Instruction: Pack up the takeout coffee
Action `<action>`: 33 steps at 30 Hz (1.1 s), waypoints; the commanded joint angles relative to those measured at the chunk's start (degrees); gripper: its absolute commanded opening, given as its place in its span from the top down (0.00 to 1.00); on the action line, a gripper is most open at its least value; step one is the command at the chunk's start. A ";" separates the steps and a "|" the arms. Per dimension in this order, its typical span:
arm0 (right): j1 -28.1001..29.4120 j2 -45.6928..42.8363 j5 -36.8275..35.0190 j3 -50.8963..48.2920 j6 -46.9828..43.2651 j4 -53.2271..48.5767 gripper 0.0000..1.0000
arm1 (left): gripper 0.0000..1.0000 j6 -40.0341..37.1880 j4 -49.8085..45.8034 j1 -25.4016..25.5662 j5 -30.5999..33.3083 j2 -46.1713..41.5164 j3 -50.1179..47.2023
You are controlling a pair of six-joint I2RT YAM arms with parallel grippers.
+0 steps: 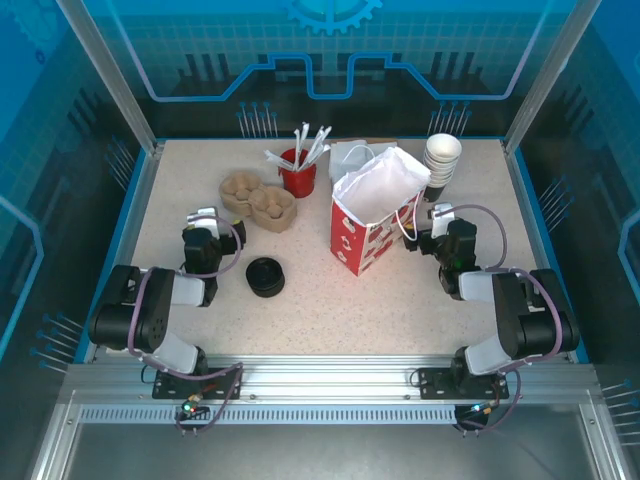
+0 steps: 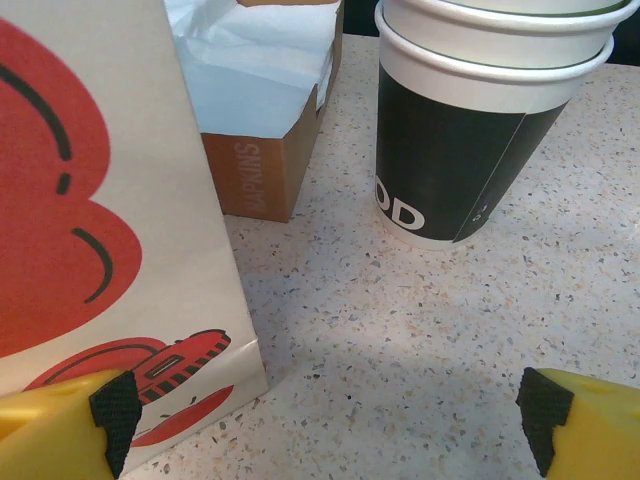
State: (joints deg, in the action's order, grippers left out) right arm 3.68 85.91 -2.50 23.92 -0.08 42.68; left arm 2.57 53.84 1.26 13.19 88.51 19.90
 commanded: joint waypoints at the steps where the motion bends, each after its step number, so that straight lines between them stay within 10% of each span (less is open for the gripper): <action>1: -0.63 0.38 0.66 0.96 -0.47 0.22 0.00 | 0.01 -1.16 0.03 0.33 -0.20 0.25 1.19; 23: -0.80 -2.41 0.78 2.10 -0.33 -3.67 0.00 | 0.01 -1.52 -0.80 0.50 -0.53 -4.33 -0.42; 33: -3.04 -20.30 -6.81 5.93 3.10 -28.70 0.00 | 0.01 8.03 -43.57 1.15 6.76 -29.03 11.01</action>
State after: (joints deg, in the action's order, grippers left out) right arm 2.26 70.72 -4.93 26.76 0.47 25.43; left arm 5.02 28.77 1.72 15.86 65.47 25.02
